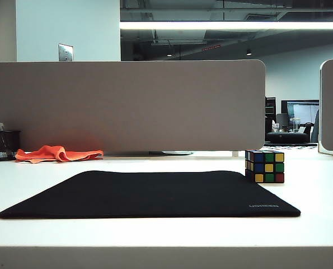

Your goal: Pick up the cube on the right side of the mouse pad, then place it in the center of the mouse pad.

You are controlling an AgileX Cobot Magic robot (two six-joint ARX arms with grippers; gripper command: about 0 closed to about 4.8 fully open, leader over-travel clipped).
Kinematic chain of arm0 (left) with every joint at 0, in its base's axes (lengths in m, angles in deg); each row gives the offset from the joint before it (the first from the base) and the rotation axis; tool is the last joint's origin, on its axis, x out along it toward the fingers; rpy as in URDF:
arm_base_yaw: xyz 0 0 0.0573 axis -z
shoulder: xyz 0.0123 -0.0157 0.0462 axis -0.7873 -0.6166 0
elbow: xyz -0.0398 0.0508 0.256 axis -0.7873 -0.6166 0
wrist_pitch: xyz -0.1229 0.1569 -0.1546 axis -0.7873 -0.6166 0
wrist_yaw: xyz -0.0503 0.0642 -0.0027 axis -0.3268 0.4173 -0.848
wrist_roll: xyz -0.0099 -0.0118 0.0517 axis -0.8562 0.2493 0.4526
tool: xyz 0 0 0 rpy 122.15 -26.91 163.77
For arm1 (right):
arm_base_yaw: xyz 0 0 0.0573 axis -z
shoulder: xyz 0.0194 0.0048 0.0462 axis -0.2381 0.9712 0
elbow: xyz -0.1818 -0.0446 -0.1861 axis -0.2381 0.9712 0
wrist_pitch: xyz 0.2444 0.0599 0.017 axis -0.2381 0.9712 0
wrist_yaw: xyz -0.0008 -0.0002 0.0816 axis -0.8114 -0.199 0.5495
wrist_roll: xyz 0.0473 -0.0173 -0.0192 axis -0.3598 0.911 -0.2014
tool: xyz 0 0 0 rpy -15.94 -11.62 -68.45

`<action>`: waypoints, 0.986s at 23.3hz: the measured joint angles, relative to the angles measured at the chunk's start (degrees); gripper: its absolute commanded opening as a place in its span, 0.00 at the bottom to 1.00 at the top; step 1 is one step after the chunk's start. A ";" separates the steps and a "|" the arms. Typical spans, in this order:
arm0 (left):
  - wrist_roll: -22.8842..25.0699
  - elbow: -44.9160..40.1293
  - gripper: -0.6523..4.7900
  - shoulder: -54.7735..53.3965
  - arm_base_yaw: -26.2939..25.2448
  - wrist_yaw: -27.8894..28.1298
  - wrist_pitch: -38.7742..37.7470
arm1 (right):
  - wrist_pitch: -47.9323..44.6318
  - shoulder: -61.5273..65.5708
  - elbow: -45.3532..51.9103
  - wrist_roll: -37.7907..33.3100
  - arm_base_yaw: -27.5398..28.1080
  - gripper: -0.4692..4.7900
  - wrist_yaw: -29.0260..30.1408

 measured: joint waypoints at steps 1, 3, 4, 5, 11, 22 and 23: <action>0.00 0.00 0.57 0.00 0.00 0.00 -0.24 | 0.02 0.00 0.00 0.00 0.00 0.09 0.00; 0.00 0.00 0.57 0.00 0.00 0.00 -0.52 | 0.00 0.00 0.00 0.00 0.00 0.09 0.00; 0.00 0.00 0.57 0.00 0.00 0.00 -0.57 | 0.00 0.00 0.00 0.00 0.00 0.09 0.00; 0.00 0.00 0.57 0.00 0.00 0.00 -0.57 | 0.02 0.00 0.00 0.00 0.00 0.09 0.00; 0.02 0.00 0.57 0.00 0.00 0.00 -0.55 | -0.04 0.00 0.00 0.00 0.00 0.09 0.00; -1.51 0.00 0.53 0.00 0.02 -2.43 -1.44 | -2.38 0.00 0.00 0.00 -0.02 0.09 0.04; -1.51 0.00 0.47 0.00 0.02 -2.43 -1.42 | -2.36 0.00 0.00 0.00 -0.02 0.09 0.04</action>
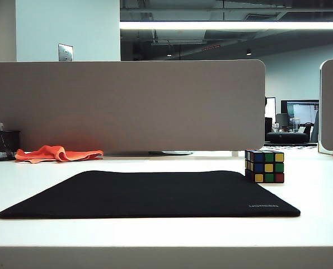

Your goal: Pick up the cube on the right side of the mouse pad, then place it in the center of the mouse pad.

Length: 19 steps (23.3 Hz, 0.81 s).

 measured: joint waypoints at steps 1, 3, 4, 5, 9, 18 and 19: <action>0.00 0.00 0.36 0.00 0.00 0.00 -0.02 | 0.00 0.00 0.00 0.00 0.00 0.09 0.00; 0.00 0.00 0.15 0.00 0.00 -0.02 -0.02 | 0.00 0.00 0.00 0.00 0.00 0.09 0.00; -0.11 0.00 0.11 0.00 0.00 -0.02 0.00 | -0.02 0.00 0.00 0.00 0.00 0.09 0.00; -0.11 0.00 0.11 0.00 0.00 -0.02 -0.02 | 0.00 0.00 0.00 -0.02 0.00 0.09 0.00; -0.42 0.02 0.11 0.00 0.00 -0.39 -0.02 | -0.02 0.00 0.00 -0.44 0.00 0.09 0.00; -2.49 12.35 0.11 -0.02 0.00 -5.53 -14.25 | -1.49 0.00 -4.20 -2.84 -0.02 0.09 -0.42; -2.91 13.55 0.11 -0.13 0.00 -6.80 -15.06 | -1.79 0.02 -4.92 -3.58 -0.02 0.09 -0.44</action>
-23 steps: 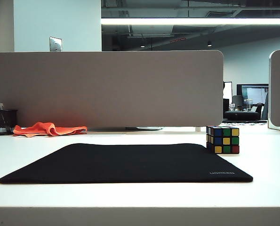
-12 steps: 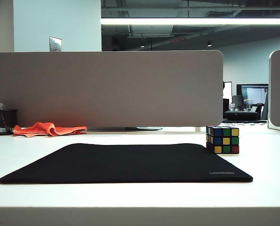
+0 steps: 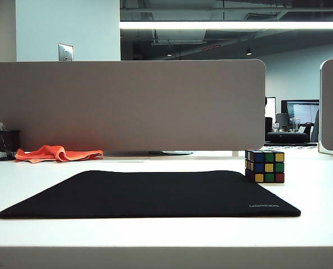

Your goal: Pick up the cube on the right side of the mouse pad, then place it in the center of the mouse pad.

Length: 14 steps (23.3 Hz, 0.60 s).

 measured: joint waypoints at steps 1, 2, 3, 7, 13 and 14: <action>-0.28 1.11 0.11 -0.39 0.00 -0.98 -0.79 | -0.26 0.00 -0.87 -0.79 0.00 0.08 0.02; -0.63 2.64 0.11 -1.31 0.00 -2.23 -2.12 | -0.17 0.11 -1.77 -1.27 0.00 0.08 0.02; -0.68 4.22 0.11 -2.54 0.00 -3.02 -3.74 | 0.11 0.42 -2.69 -1.51 0.00 0.08 0.02; 1.68 12.83 0.11 -13.35 0.00 -6.82 -8.61 | 3.89 4.76 -11.06 -1.81 0.00 0.09 0.13; 2.97 25.90 0.11 -30.12 4.35 -9.22 -10.80 | 4.85 12.72 -17.84 -1.33 -0.33 0.09 0.13; 2.99 26.95 0.11 -32.13 5.03 -9.77 -10.78 | 5.22 13.81 -18.43 -1.33 -0.33 0.08 0.17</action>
